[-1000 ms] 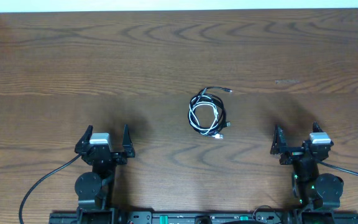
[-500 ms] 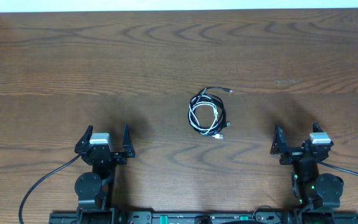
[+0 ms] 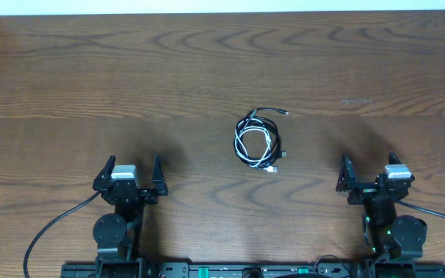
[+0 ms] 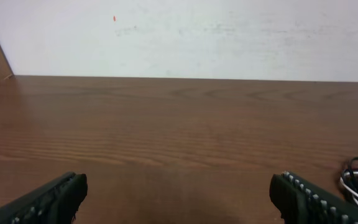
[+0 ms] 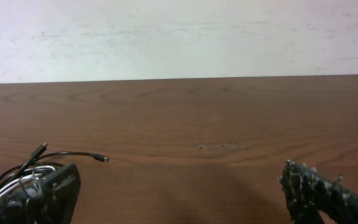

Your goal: Untangle cables

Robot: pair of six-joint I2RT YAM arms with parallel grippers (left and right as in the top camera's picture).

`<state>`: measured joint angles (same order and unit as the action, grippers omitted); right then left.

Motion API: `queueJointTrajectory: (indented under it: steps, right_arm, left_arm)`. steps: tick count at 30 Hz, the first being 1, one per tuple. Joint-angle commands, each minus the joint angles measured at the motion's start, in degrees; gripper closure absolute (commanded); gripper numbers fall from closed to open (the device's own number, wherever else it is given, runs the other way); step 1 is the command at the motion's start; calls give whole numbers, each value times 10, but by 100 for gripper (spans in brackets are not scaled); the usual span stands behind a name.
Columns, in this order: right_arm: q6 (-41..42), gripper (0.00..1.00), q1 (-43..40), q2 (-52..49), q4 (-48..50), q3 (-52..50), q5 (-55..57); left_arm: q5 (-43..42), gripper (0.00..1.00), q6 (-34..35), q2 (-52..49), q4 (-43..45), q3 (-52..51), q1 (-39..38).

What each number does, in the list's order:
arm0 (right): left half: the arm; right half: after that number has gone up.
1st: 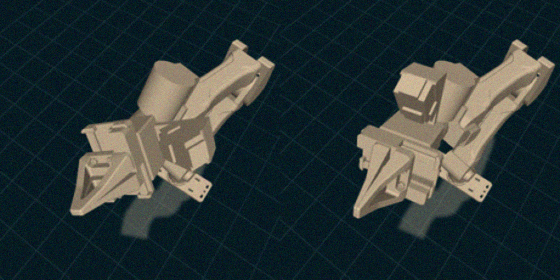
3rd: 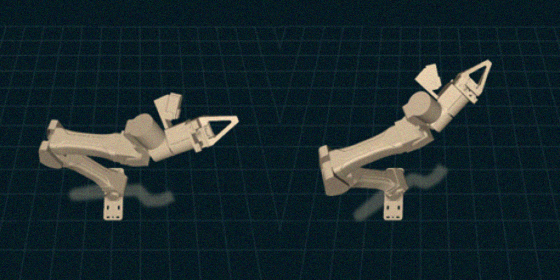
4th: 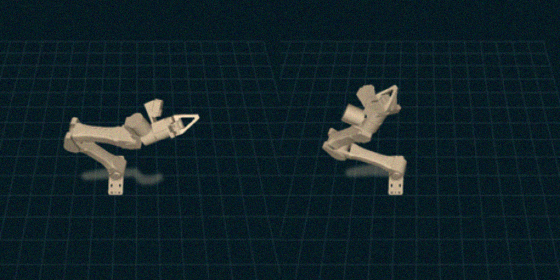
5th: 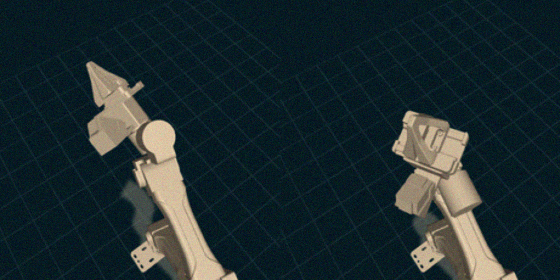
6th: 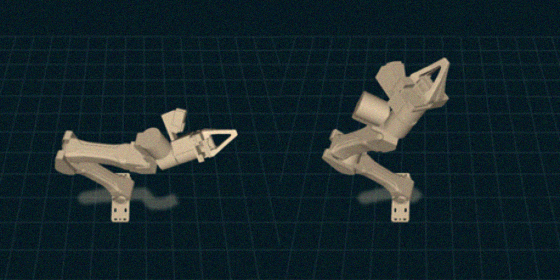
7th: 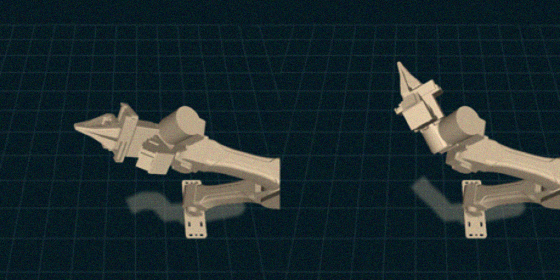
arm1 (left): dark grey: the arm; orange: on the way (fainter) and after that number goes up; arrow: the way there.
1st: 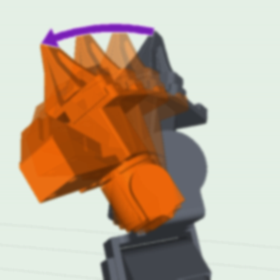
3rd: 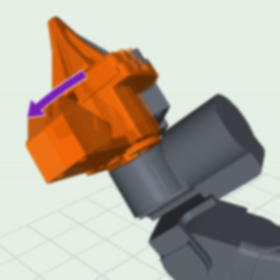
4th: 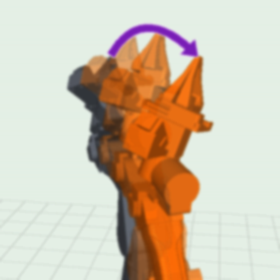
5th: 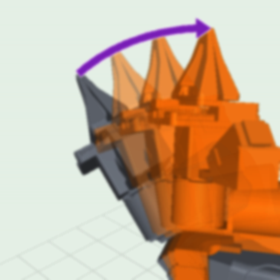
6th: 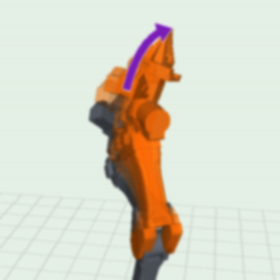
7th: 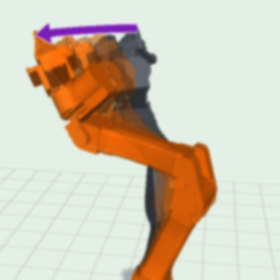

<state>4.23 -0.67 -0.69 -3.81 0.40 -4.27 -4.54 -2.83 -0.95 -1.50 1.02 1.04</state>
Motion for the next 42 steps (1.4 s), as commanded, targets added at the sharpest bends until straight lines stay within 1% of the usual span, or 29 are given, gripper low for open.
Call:
queueJointTrajectory:
  steps: [1,6,9,13,15,22,26,30,31,34,35,36,38,40,42]
  right_arm:
    - [26,1,3,2,-2,-1,-5]
    - [31,1,3,3,20,-1,0]
    - [14,1,3,3,42,-1,0]
    - [-2,1,3,3,57,4,0]
    - [-12,1,3,3,71,4,0]
    - [-47,1,3,2,164,5,-8]
    - [-79,1,3,2,227,5,-16]
    - [-118,1,3,-1,265,5,-56]
    - [-128,1,3,-8,277,5,-76]
    - [-129,1,3,-29,287,7,-84]
    - [-129,1,3,-38,287,10,-88]
    - [-131,1,3,-61,288,19,-98]
    - [-131,1,3,-92,289,31,-106]
    - [-128,1,3,-151,289,58,-107]
    - [-123,1,3,-210,289,93,-107]
  left_arm:
    - [-3,2,9,-4,-21,-8,2]
    - [-3,2,-6,-4,-10,-8,2]
    - [-4,2,-9,-4,11,-3,2]
    - [-38,2,-82,-4,14,26,2]
    - [-39,2,-94,-4,14,41,2]
    - [-42,2,-107,-5,13,96,2]
    - [-123,2,-160,-27,13,134,2]
    - [-176,2,-180,-87,14,183,2]
    - [-201,2,-181,-136,13,216,2]
    - [-257,2,-181,-219,13,270,2]
    - [-292,2,-185,-250,16,290,2]
    - [-368,2,-205,-308,18,325,2]
    - [-452,2,-232,-368,19,359,2]
    - [-525,2,-235,-434,24,394,1]
    - [-558,2,-219,-477,24,416,1]
